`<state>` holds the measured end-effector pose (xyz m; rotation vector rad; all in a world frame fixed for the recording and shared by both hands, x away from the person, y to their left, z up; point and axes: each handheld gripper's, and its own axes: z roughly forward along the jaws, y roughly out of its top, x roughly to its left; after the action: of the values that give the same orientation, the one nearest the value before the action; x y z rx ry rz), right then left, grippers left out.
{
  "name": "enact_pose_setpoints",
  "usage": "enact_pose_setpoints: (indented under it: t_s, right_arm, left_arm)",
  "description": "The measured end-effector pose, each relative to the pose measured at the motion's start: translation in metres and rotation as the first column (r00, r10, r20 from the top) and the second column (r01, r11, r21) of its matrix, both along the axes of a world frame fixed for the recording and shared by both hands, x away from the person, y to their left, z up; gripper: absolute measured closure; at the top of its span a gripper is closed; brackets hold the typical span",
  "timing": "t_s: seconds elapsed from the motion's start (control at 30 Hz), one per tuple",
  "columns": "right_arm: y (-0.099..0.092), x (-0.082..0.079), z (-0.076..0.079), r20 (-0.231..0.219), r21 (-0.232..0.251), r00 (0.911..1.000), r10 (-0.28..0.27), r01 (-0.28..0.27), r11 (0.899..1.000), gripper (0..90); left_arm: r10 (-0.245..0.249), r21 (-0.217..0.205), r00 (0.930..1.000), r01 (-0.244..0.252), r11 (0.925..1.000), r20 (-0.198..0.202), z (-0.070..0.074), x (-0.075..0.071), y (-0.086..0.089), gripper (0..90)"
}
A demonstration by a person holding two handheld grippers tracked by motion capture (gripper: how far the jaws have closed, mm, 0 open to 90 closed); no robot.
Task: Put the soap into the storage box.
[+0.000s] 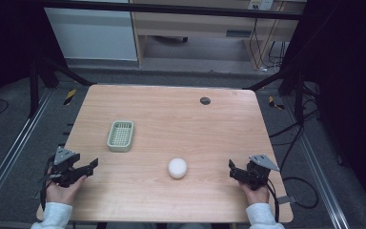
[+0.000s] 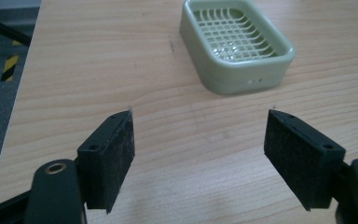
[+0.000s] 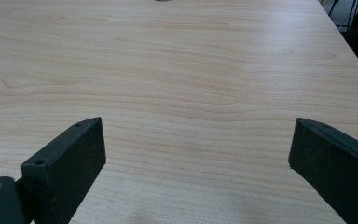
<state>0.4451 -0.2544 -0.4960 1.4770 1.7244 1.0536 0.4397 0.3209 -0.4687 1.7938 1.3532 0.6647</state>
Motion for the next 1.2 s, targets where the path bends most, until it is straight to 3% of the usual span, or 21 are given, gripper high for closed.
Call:
enact_pose_setpoints:
  t_s: [0.33,0.6,0.93,1.2]
  right_arm:
    - [-0.001,-0.001,0.001,0.003,0.002,0.9997,0.024,-0.024,1.0,3.1]
    - [-0.001,0.0,0.0,-0.006,0.001,0.9994,0.035,-0.035,0.999,3.1]
    - [0.001,0.001,-0.001,-0.01,-0.005,0.9992,0.037,-0.037,0.999,3.2]
    - [0.001,0.001,-0.001,-0.014,-0.004,0.999,0.043,-0.043,0.999,3.3]
  left_arm:
    - [-0.038,-0.016,0.9991,0.038,0.9992,0.02,0.014,-0.005,-0.013,27.2]
    - [-0.087,-0.006,0.9955,0.087,0.9962,0.037,0.026,-0.009,-0.03,28.1]
    - [-0.171,0.027,0.9837,0.17,0.9851,0.055,0.038,-0.011,-0.059,27.5]
    - [-0.233,0.029,0.9719,0.232,0.9722,0.033,0.041,-0.013,-0.078,25.6]
